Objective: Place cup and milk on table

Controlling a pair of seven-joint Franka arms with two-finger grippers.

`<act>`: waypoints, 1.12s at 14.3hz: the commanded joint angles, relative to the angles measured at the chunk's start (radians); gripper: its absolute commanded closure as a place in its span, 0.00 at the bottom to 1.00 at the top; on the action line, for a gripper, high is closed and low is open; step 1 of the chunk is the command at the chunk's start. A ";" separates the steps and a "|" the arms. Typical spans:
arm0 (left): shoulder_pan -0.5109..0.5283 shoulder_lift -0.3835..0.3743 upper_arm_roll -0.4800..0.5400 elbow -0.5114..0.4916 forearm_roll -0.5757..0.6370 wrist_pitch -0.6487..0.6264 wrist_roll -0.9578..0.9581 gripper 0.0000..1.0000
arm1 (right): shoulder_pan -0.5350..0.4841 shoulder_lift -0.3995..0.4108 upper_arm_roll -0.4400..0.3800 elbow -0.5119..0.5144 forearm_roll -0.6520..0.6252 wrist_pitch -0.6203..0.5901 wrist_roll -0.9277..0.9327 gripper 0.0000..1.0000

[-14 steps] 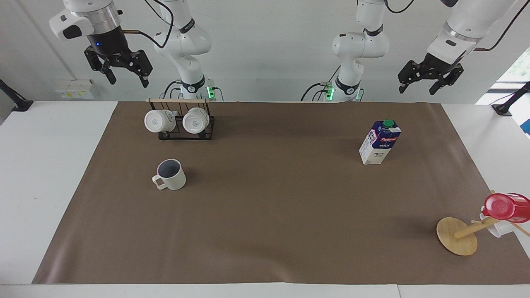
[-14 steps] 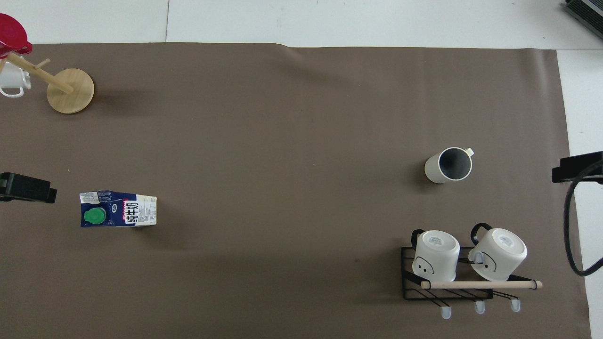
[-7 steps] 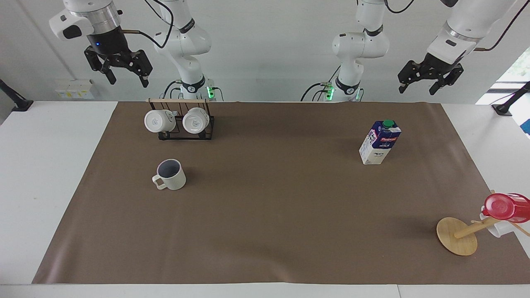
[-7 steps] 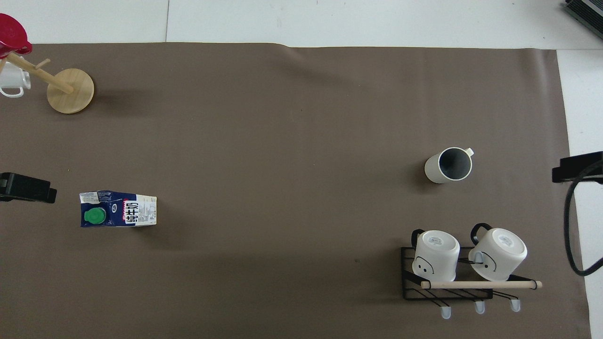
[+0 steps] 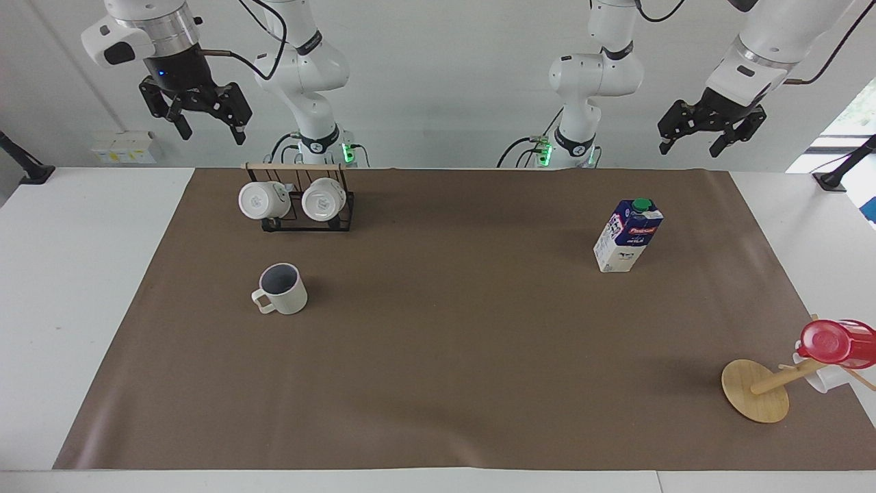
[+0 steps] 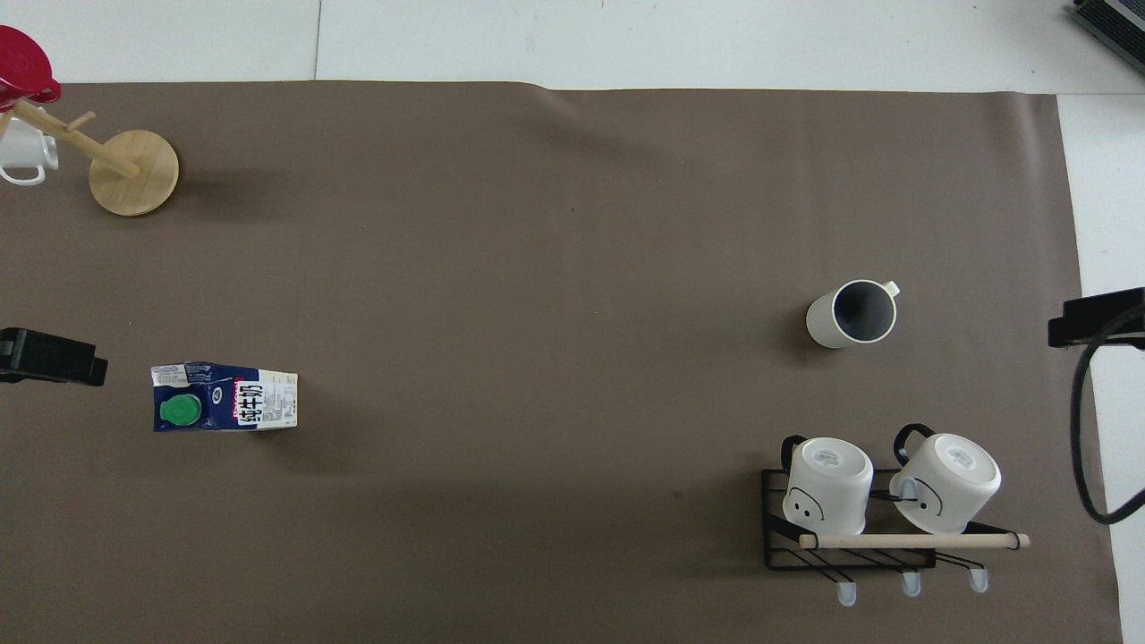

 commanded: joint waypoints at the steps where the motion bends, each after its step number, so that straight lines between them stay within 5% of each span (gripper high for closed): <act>1: 0.002 0.006 0.000 0.021 0.010 -0.020 -0.005 0.00 | -0.013 -0.013 0.007 -0.022 -0.012 0.021 -0.008 0.00; 10: 0.002 0.006 0.005 0.021 0.009 -0.022 -0.007 0.00 | -0.011 -0.002 0.007 -0.123 0.000 0.138 -0.011 0.00; 16: 0.005 0.004 0.010 0.021 0.010 -0.029 -0.008 0.00 | 0.016 0.039 0.016 -0.232 0.000 0.320 -0.010 0.00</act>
